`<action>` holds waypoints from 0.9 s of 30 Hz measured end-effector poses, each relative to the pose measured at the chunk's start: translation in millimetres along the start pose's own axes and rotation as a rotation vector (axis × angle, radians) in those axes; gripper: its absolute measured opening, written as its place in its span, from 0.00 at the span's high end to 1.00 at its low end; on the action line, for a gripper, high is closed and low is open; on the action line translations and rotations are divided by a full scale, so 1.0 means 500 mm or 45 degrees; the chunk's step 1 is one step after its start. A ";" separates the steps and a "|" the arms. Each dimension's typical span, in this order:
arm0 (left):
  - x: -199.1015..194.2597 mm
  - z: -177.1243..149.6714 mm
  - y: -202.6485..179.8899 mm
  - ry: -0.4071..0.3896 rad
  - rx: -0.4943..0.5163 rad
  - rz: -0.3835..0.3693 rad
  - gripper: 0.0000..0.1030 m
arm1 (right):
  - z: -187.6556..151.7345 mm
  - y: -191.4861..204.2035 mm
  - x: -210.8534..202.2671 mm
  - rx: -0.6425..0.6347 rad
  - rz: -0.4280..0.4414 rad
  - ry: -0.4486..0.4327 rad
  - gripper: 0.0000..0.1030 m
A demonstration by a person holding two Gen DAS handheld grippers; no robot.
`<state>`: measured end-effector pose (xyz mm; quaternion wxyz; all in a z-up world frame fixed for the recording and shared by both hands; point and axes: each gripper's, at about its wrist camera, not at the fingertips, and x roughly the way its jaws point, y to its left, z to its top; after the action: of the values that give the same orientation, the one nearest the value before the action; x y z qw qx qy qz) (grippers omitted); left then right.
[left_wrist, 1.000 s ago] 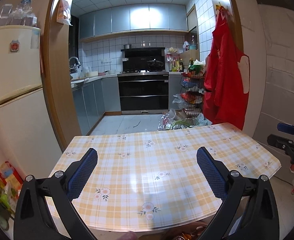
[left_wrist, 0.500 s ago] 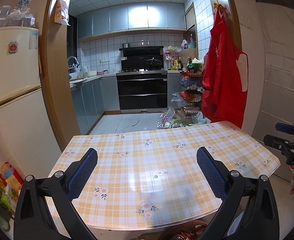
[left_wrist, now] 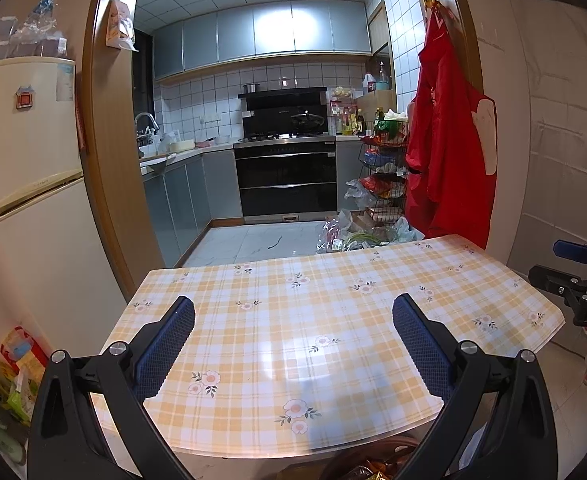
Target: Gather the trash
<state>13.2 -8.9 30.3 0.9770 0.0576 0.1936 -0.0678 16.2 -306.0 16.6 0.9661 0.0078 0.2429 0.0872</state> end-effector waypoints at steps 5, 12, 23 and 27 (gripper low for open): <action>0.001 -0.001 0.000 0.001 0.003 0.003 0.06 | -0.002 -0.002 0.001 -0.003 -0.008 0.000 0.06; 0.003 -0.004 0.000 0.006 0.013 0.009 0.06 | -0.003 -0.005 0.003 -0.007 -0.014 0.006 0.06; 0.004 -0.006 -0.002 0.002 0.028 0.007 0.06 | -0.003 -0.007 0.003 -0.007 -0.018 0.007 0.06; 0.003 -0.011 -0.002 0.000 0.039 0.006 0.06 | -0.003 -0.009 0.004 -0.007 -0.020 0.008 0.06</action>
<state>12.5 -9.3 24.7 0.9763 0.0730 0.1922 -0.0684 18.0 -310.2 14.1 0.9660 0.0031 0.2459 0.0803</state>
